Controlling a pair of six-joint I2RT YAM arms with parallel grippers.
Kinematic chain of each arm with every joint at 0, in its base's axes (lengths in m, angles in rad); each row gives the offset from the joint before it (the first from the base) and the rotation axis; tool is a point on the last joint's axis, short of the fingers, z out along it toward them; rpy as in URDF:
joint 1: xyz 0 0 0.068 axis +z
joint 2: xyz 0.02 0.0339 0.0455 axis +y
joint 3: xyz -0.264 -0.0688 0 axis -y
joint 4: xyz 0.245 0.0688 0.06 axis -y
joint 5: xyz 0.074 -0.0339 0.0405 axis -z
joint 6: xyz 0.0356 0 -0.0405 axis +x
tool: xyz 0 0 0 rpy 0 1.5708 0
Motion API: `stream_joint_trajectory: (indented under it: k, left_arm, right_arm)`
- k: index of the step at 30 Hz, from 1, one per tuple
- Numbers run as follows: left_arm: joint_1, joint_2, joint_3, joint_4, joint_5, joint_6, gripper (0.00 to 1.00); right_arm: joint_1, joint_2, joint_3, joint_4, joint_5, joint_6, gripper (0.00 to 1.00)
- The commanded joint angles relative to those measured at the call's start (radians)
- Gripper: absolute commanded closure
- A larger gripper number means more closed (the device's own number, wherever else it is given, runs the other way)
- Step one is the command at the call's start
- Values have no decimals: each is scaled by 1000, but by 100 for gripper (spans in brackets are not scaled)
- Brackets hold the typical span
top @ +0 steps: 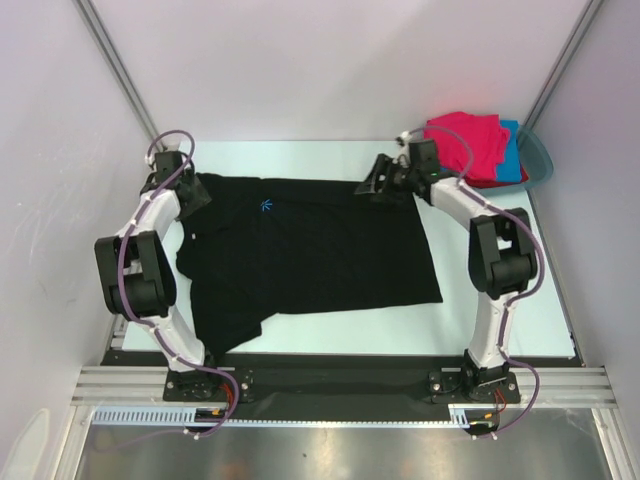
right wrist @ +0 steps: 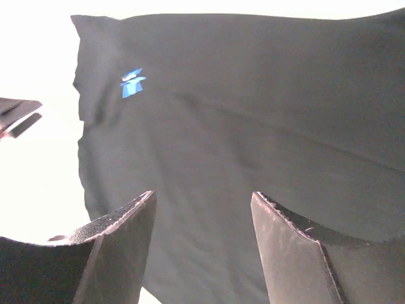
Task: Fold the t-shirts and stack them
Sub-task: Fold the tshirt
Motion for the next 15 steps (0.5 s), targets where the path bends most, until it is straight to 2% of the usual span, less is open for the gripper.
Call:
stream_joint_trajectory:
  k: [1, 5, 10, 15]
  left_arm:
    - [-35, -85, -14, 60, 30, -7, 37]
    - [-50, -100, -22, 64, 50, -21, 37]
    - [-68, -105, -48, 95, 88, -36, 37]
    - [-91, -62, -43, 127, 119, -43, 38]
  right_arm:
    - [102, 57, 33, 229, -171, 149, 33]
    - [173, 155, 90, 336, -206, 227, 33]
    - [271, 282, 226, 286, -166, 233, 32]
    - [340, 431, 430, 275, -180, 249, 32]
